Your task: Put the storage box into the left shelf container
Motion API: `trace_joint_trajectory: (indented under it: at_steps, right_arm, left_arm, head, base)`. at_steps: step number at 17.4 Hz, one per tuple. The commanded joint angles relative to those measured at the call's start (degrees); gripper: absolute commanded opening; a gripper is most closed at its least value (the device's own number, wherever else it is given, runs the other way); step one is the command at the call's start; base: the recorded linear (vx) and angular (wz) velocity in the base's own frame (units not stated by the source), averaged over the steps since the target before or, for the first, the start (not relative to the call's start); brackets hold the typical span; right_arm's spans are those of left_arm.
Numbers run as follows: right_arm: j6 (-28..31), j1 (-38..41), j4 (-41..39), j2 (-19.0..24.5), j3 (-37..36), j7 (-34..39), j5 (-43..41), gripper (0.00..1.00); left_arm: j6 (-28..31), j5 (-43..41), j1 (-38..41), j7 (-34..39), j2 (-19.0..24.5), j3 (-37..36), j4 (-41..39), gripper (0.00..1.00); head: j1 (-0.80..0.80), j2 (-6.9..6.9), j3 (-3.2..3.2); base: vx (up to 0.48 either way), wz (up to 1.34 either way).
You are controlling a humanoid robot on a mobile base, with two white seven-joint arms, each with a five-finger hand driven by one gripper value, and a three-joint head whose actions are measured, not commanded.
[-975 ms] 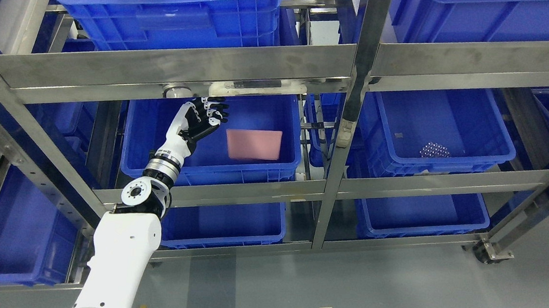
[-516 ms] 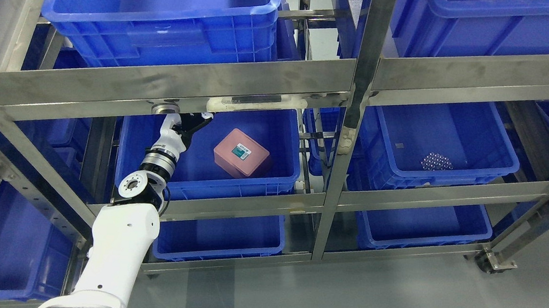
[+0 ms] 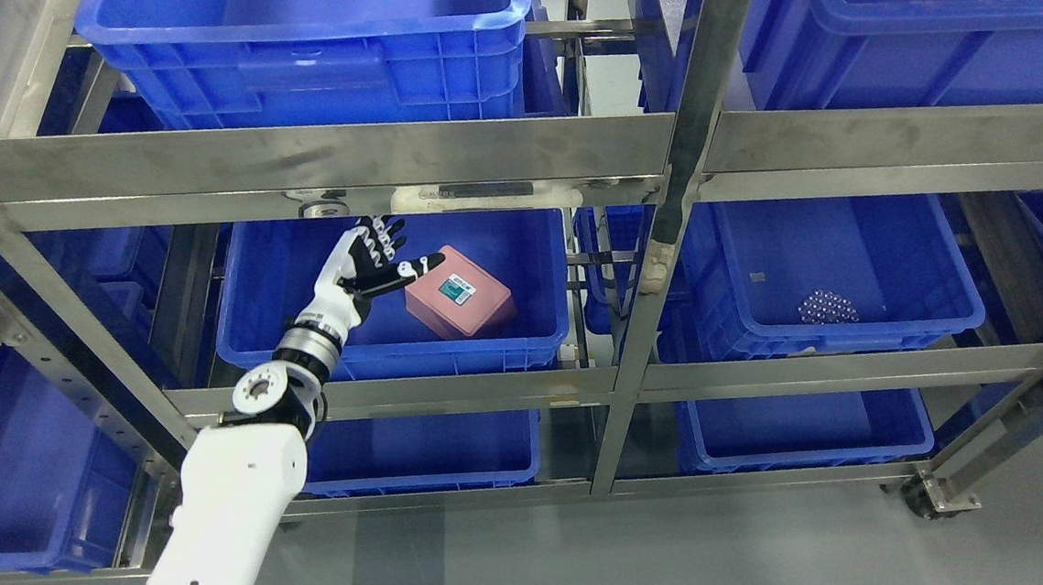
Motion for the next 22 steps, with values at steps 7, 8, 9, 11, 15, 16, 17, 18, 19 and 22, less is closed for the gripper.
trace_joint_trajectory:
  at_steps: [7,8,9,11,15,16,17,18,19,22]
  right_arm:
    - [-0.04,0.0,0.0,-1.0,0.0,19.59,0.44,1.0]
    - [-0.04,0.0,0.0,-1.0,0.0,19.59,0.44,1.0]
    - [-0.04,0.0,0.0,-1.0,0.0,19.59,0.44,1.0]
    - [-0.04,0.0,0.0,-1.0,0.0,19.59,0.44,1.0]
    - [-0.04,0.0,0.0,-1.0,0.0,19.59,0.44,1.0]
    - [-0.04,0.0,0.0,-1.0,0.0,19.59,0.44,1.0]
    - [-0.04,0.0,0.0,-1.0,0.0,19.59,0.44,1.0]
    - [-0.04,0.0,0.0,-1.0,0.0,19.59,0.44,1.0]
    - [-0.04,0.0,0.0,-1.0,0.0,19.59,0.44,1.0]
    - [-0.04,0.0,0.0,-1.0,0.0,19.59,0.44,1.0]
  left_arm:
    - [0.01,-1.04,28.92,11.58,1.0,-3.79,-52.87,1.0]
    - [-0.34,-1.13,30.95,11.4,1.0,-3.79,-55.79,1.0]
    - [-0.69,-1.13,32.8,11.31,1.0,-3.27,-58.69,1.0]
    - [-2.97,-1.05,34.83,11.14,1.0,-0.73,-61.08,1.0]
    - [-2.11,-1.05,35.19,11.14,1.0,2.98,-62.13,1.0]
    - [-1.93,-1.05,35.19,11.14,1.0,2.98,-62.75,1.0]
    - [-1.14,-1.05,35.27,11.14,1.0,2.89,-62.93,1.0]
    - [-0.79,-1.05,35.36,11.14,1.0,2.89,-62.93,1.0]
    - [-0.44,-1.05,35.45,11.14,1.0,2.89,-62.93,1.0]
    - [0.35,-1.05,35.45,11.05,1.0,2.8,-62.93,1.0]
  head:
    - [0.0,0.0,0.0]
    - [0.0,0.0,0.0]
    - [0.0,0.0,0.0]
    - [0.0,0.0,0.0]
    - [0.0,-0.01,0.0]
    - [0.0,-0.01,0.0]
    - [0.0,-0.01,0.0]
    - [0.0,-0.01,0.0]
    - [0.0,-0.01,0.0]
    - [0.0,-0.01,0.0]
  base:
    - [-0.002,0.0]
    - [0.0,0.0]
    - [0.0,0.0]
    - [0.0,0.0]
    - [0.0,0.0]
    - [0.0,0.0]
    - [0.0,0.0]
    - [0.0,0.0]
    - [0.0,0.0]
    - [0.0,0.0]
